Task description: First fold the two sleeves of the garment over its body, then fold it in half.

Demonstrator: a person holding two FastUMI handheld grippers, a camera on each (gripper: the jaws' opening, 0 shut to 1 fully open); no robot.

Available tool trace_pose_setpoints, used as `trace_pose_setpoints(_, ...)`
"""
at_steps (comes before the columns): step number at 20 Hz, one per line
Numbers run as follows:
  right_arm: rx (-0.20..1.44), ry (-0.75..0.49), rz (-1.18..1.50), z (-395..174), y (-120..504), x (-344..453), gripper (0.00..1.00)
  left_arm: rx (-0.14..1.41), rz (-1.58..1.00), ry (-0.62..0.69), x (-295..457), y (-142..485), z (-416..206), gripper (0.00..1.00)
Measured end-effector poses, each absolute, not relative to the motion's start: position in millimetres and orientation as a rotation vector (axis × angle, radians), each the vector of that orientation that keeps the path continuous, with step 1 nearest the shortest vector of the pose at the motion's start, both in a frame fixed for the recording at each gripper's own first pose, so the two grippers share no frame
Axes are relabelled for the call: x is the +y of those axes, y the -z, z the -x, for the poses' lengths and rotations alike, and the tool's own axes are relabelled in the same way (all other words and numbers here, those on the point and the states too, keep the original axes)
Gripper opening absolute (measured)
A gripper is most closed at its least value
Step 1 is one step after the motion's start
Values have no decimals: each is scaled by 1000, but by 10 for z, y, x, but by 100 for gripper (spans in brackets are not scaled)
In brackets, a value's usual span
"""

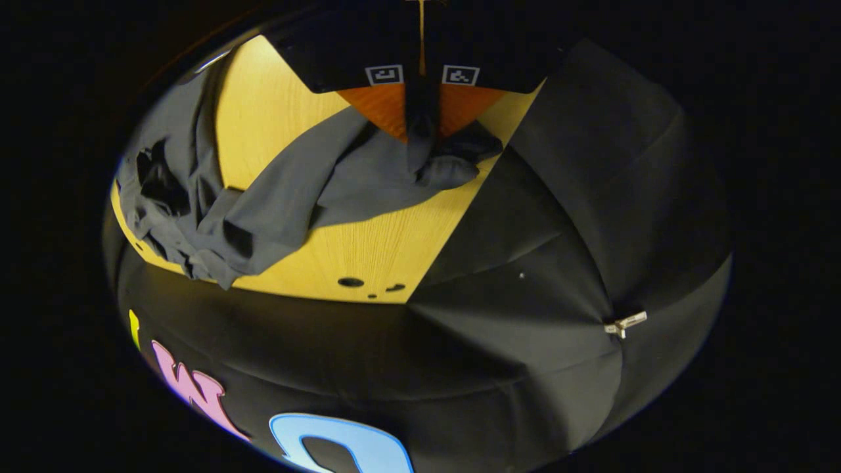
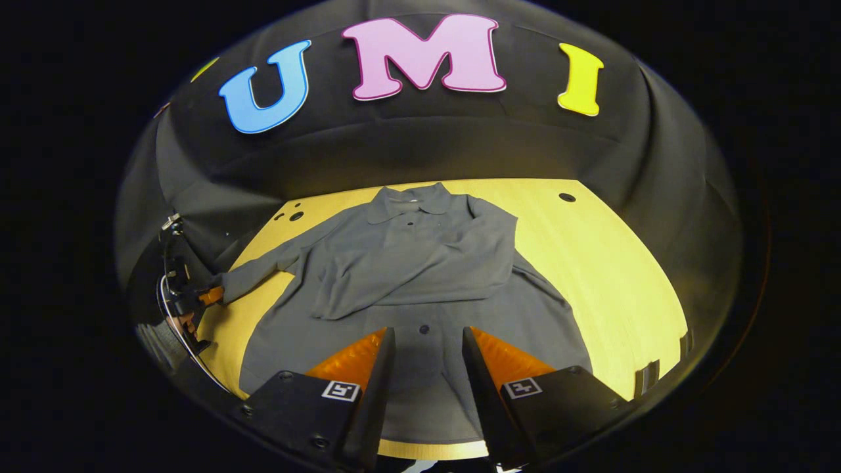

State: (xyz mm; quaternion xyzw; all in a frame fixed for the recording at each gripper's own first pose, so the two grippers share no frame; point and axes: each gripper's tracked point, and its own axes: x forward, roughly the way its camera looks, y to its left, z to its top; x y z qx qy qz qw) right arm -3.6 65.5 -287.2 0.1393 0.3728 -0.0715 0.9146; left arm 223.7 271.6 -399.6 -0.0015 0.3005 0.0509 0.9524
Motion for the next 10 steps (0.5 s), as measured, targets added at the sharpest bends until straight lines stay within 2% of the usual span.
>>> trace_pose_setpoints(3, 767, 162, -294, 87, 2919, 516, 64, 492, -29, -91, 2608, 3498, -2287, 7)
trace_pose_setpoints(8, 756, 180, -314, 129, 2942, 243, 64, 334, -88, 4, 2161, 2688, -2388, 7)
trace_pose_setpoints(9, 752, 181, -316, 133, 2943, 194, 64, 310, -102, 23, 2055, 2553, -2402, 4)
trace_pose_setpoints(10, 752, 182, -319, 140, 2953, 145, 64, 290, -114, 38, 1938, 2433, -2415, 7)
